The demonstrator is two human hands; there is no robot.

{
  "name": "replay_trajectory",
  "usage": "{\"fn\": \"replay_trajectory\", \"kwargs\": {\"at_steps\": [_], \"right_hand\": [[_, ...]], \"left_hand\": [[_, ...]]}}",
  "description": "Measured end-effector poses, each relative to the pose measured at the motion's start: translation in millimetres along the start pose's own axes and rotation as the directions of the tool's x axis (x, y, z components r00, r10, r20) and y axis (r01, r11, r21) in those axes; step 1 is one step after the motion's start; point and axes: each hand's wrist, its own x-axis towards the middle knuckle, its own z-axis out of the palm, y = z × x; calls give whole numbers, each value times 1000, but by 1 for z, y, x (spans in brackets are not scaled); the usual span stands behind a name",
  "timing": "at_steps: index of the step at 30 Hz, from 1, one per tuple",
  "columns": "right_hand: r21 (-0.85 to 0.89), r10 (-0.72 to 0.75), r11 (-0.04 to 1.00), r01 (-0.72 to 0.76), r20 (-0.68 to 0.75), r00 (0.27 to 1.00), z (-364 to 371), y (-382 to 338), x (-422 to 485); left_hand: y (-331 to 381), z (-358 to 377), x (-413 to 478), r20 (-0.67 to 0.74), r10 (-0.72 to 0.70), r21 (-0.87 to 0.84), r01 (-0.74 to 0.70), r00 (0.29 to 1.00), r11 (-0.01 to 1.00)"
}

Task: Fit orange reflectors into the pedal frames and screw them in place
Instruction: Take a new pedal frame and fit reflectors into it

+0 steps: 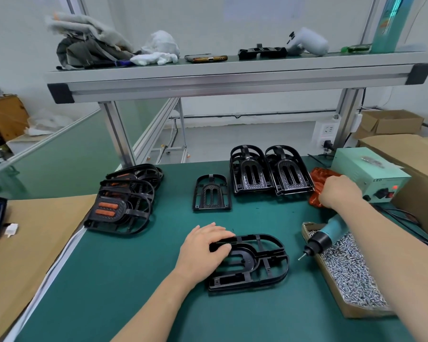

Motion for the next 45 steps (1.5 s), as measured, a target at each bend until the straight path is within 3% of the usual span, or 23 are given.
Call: {"fn": "replay_trajectory", "kwargs": {"at_steps": [5,9,13,18,22,26,28,31,36,45], "right_hand": [[-130,-91,988,81,-72,993,-2,-2,-8],[-94,-70,994,60,-107,992,-6,3,-10],[31,1,999,5,-194,981,-14,14,-11],[286,-66,944,162,-317,946,-29,20,-34],[494,-327,789,364,-163,931,-42,-1,-82],[711,-590,564,420,-9,808,-43,-29,-127],[744,-649,513,428,9,761,-38,-40,-137],[747,-700,487,454,23,713,-31,-51,-146],[689,-730,520,505,52,682,-21,-59,-151],[637,-711,588,499,112,694,-11,-66,-162]], "left_hand": [[4,-2,-2,27,-17,-21,17,999,1000],[7,-4,-3,52,-38,-38,40,998,998],[9,-5,-4,54,-35,-51,38,998,998],[12,-4,-5,27,-35,-121,38,999,992],[17,-8,-7,-19,-89,-263,81,996,961],[25,-13,-11,-37,-15,-292,3,999,957],[33,-17,-14,-47,60,-265,-70,997,962],[42,-21,-18,-72,132,-190,-144,989,971],[47,-22,-28,-47,137,-113,-141,990,984],[46,-22,-38,-31,106,-69,-108,994,992]]}}
